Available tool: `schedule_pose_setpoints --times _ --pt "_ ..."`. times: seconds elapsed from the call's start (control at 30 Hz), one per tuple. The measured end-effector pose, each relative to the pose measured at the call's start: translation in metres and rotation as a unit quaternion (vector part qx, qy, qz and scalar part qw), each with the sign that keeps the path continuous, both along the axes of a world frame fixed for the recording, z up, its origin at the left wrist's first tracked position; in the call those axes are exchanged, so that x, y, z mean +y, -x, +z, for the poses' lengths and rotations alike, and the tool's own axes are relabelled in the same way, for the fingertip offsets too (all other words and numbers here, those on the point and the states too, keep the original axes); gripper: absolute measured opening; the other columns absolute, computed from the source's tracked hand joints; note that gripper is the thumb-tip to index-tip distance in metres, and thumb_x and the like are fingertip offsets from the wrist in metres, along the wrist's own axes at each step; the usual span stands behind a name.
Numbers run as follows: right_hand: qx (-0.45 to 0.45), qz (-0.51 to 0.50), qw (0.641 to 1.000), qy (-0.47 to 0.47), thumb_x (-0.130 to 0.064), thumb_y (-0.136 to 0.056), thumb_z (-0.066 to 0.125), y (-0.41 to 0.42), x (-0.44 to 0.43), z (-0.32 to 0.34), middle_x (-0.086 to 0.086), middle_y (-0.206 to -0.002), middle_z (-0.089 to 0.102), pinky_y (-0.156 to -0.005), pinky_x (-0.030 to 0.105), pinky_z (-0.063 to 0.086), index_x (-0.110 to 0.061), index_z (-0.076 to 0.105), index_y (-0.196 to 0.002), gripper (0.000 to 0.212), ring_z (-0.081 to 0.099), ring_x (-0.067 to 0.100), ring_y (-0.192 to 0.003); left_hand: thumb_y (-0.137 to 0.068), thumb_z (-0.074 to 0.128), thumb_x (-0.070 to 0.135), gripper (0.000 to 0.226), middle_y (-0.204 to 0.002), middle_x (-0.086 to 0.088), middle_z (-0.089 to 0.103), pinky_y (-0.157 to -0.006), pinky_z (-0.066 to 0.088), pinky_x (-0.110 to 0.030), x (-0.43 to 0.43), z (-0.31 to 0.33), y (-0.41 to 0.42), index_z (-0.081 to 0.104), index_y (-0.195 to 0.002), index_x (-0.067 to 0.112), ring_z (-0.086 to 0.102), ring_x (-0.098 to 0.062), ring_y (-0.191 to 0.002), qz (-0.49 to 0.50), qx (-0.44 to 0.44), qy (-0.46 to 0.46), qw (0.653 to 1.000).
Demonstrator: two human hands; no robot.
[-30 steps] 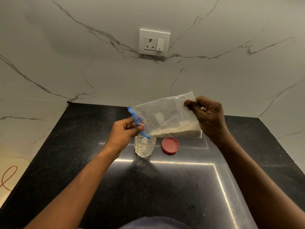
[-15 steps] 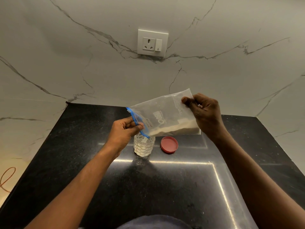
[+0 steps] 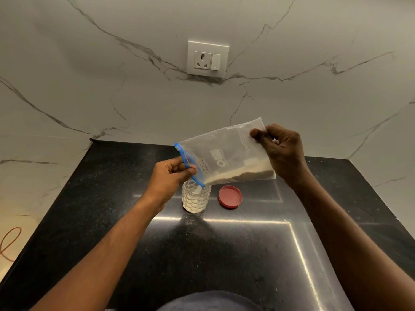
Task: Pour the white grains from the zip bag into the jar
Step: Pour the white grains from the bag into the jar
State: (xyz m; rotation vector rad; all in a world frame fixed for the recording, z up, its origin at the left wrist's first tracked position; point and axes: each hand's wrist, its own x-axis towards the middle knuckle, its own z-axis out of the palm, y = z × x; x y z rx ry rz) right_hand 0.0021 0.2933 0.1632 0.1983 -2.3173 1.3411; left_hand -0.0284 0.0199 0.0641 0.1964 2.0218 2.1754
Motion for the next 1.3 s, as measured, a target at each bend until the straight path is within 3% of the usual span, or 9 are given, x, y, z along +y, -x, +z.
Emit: schedule_pose_setpoints --times 0.07,0.33,0.47,0.7,0.8,0.97,1.07,1.17,1.3 --pt "-0.001 0.003 1.000 -0.005 -0.023 -0.100 0.068 0.000 0.000 0.001 0.026 -0.093 0.066 -0.068 0.061 0.055 0.004 0.073 -0.090 0.029 0.063 0.047 -0.086 -0.093 0.074 0.004 0.022 -0.103 0.004 0.083 -0.078 0.062 -0.018 0.000 0.000 0.000 0.077 -0.110 0.018 0.079 -0.010 -0.101 -0.001 0.000 0.000 1.000" --pt "-0.005 0.011 1.000 -0.014 -0.021 -0.100 0.068 0.002 -0.003 0.002 0.008 -0.085 0.063 -0.066 0.048 0.055 -0.020 0.070 -0.081 0.020 0.063 0.039 -0.081 -0.093 0.074 0.003 0.022 -0.102 0.004 0.083 -0.077 0.061 -0.017 -0.001 0.000 -0.001 0.077 -0.109 0.017 0.079 -0.010 -0.099 0.003 -0.004 -0.002 1.000" --pt "-0.009 0.010 1.000 -0.023 -0.021 -0.101 0.067 0.004 -0.001 0.001 0.025 -0.090 0.064 -0.068 0.058 0.056 0.001 0.072 -0.087 0.027 0.063 0.047 -0.085 -0.093 0.074 0.003 0.023 -0.103 0.002 0.083 -0.078 0.062 -0.018 -0.001 -0.001 -0.001 0.076 -0.114 0.013 0.079 -0.012 -0.100 0.003 -0.010 -0.006 1.000" --pt "-0.007 0.012 1.000 -0.014 -0.022 -0.101 0.068 0.005 -0.001 0.002 0.024 -0.091 0.066 -0.067 0.054 0.057 0.003 0.073 -0.091 0.027 0.064 0.046 -0.085 -0.092 0.074 0.001 0.024 -0.104 -0.001 0.083 -0.080 0.062 -0.019 -0.001 -0.002 -0.001 0.077 -0.113 0.013 0.080 -0.013 -0.100 0.004 -0.008 -0.010 1.000" --pt "-0.006 0.012 1.000 -0.011 -0.024 -0.100 0.068 0.005 0.000 0.002 0.015 -0.084 0.065 -0.063 0.049 0.053 -0.002 0.072 -0.085 0.027 0.061 0.041 -0.077 -0.092 0.074 0.003 0.025 -0.106 -0.001 0.083 -0.081 0.063 -0.020 -0.002 -0.004 -0.001 0.077 -0.115 0.013 0.079 -0.013 -0.102 0.003 -0.006 -0.002 1.000" --pt "-0.012 0.018 1.000 -0.013 -0.023 -0.100 0.068 0.005 0.001 0.001 0.016 -0.087 0.065 -0.068 0.053 0.056 0.000 0.073 -0.089 0.026 0.063 0.046 -0.084 -0.093 0.074 0.004 0.023 -0.106 0.000 0.083 -0.085 0.064 -0.023 -0.002 -0.004 -0.001 0.077 -0.113 0.015 0.079 -0.012 -0.103 0.002 -0.008 0.005 1.000" --pt "-0.015 0.018 1.000 -0.013 -0.024 -0.100 0.068 0.006 0.000 0.005 0.016 -0.089 0.069 -0.065 0.045 0.058 -0.003 0.075 -0.092 0.024 0.067 0.036 -0.082 -0.093 0.074 0.004 0.022 -0.106 0.000 0.083 -0.083 0.063 -0.021 -0.001 -0.004 -0.001 0.077 -0.110 0.016 0.079 -0.012 -0.102 -0.005 -0.005 -0.001 1.000" --pt "-0.022 0.047 0.999 -0.014 -0.020 -0.101 0.067 0.006 -0.002 0.008 0.001 -0.085 0.069 -0.060 0.021 0.055 -0.019 0.073 -0.088 0.014 0.068 0.006 -0.073 -0.093 0.074 0.002 0.019 -0.103 0.001 0.083 -0.082 0.063 -0.020 -0.001 -0.005 -0.001 0.078 -0.108 0.013 0.079 -0.011 -0.101 -0.003 -0.008 0.002 1.000" --pt "-0.022 0.054 0.998 -0.027 -0.018 -0.101 0.068 0.007 -0.002 0.012 -0.004 -0.085 0.067 -0.060 0.014 0.054 -0.016 0.072 -0.090 0.012 0.067 0.001 -0.072 -0.093 0.074 0.002 0.021 -0.105 0.000 0.083 -0.082 0.063 -0.021 -0.003 -0.005 0.000 0.078 -0.111 0.011 0.079 -0.013 -0.102 0.001 -0.010 0.001 1.000"
